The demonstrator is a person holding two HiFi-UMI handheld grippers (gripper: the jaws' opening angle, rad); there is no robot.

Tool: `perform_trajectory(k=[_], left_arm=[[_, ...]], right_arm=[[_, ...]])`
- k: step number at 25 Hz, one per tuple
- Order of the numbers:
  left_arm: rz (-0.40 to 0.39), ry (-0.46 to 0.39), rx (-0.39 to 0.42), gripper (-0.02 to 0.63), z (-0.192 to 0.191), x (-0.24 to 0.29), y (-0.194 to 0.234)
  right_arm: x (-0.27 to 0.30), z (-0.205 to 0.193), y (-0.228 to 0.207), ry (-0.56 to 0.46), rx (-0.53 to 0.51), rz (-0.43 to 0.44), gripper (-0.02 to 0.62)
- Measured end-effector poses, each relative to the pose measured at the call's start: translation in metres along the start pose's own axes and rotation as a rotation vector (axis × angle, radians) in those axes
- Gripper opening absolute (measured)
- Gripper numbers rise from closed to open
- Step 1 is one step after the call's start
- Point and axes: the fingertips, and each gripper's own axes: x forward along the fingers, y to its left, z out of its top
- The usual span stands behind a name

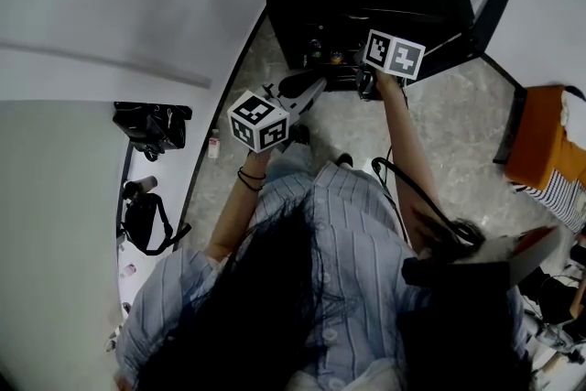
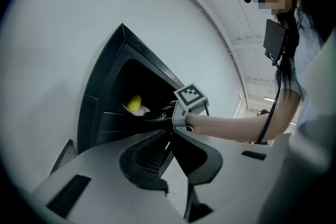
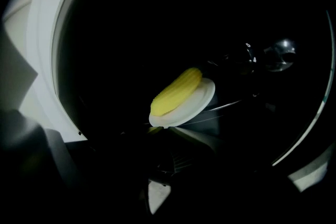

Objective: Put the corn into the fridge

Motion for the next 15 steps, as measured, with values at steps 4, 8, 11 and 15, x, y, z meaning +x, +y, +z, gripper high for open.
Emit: perform_trajectory(k=[4, 8, 11, 15], left_arm=[[0.003, 0.004, 0.003, 0.041, 0.001, 0.000, 0.004], [0.007, 0.004, 0.009, 0.041, 0.002, -0.002, 0.001], [0.013, 0.006, 0.012, 0.041, 0.000, -0.005, 0.000], [0.026, 0.000, 0.006, 0.041, 0.001, -0.012, 0.004]], right_arm=[[0.014, 0.007, 0.000, -0.001, -0.036, -0.016, 0.043], [0.019, 0.013, -0.002, -0.006, -0.035, -0.022, 0.043], [0.018, 0.014, -0.002, -0.017, -0.036, -0.018, 0.043], [0.011, 0.015, 0.004, -0.032, -0.027, -0.008, 0.043]])
